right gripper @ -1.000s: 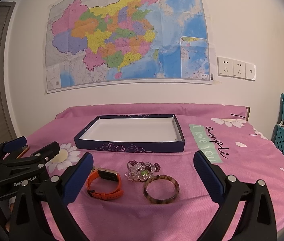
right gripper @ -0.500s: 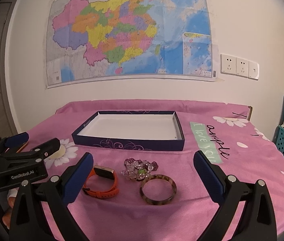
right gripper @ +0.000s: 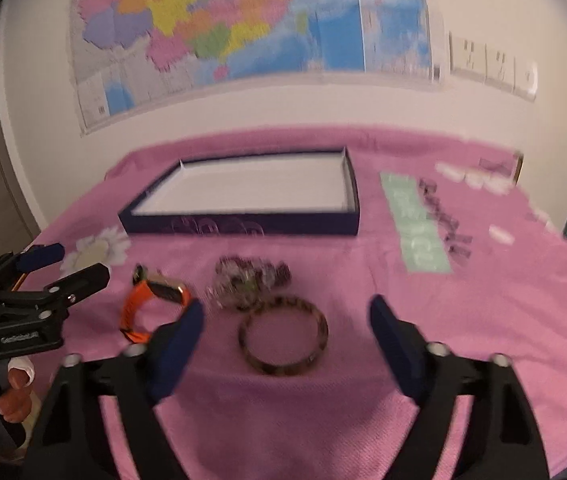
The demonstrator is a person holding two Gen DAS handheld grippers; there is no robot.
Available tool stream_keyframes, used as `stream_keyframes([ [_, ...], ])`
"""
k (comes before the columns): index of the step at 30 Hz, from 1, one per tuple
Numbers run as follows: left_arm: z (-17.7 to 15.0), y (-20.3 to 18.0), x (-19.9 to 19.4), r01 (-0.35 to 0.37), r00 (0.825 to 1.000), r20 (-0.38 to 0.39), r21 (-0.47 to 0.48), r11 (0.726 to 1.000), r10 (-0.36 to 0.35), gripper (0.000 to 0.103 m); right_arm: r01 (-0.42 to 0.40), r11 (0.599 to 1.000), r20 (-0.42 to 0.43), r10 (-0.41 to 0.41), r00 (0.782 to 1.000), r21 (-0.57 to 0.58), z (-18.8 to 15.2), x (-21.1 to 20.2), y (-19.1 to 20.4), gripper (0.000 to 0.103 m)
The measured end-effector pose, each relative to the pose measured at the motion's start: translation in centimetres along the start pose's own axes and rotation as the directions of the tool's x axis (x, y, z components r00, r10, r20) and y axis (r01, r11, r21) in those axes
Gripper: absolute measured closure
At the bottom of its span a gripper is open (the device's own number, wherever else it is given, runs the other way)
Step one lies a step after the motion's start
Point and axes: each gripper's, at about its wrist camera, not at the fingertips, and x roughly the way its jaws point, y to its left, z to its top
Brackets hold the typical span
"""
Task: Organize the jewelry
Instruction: 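Grasp the orange smartwatch band with the left gripper while the right grasps the tortoiseshell bangle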
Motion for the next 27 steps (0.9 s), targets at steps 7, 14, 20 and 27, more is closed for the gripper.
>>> stream_keyframes([
  [7,-0.1,-1.0,2.5,0.082,0.992,-0.102,0.029,0.996,-0.078,0.026,-0.009,1.000,-0.090,0.008,0.996,-0.007,-0.2,2.3,-1.0,0.057],
  [14,-0.5,-1.1,4.6,0.176,0.964,-0.200,-0.006,0.984,-0.174,0.052,-0.002,0.999,-0.143,-0.005,0.990,-0.051,-0.1,3.7,-1.1,0.072],
  [20,-0.2,-1.8,4.9,0.191,0.957,-0.227,0.018,0.981,-0.183,0.075,0.001,0.996,-0.154,-0.015,0.988,-0.091,0.3,4.1,-0.8,0.093],
  [27,0.0,-1.9,4.8,0.208,0.950,-0.245,0.026,0.978,-0.196,0.096,-0.030,0.994,-0.168,0.012,0.986,-0.107,0.7,4.2,-0.9,0.098],
])
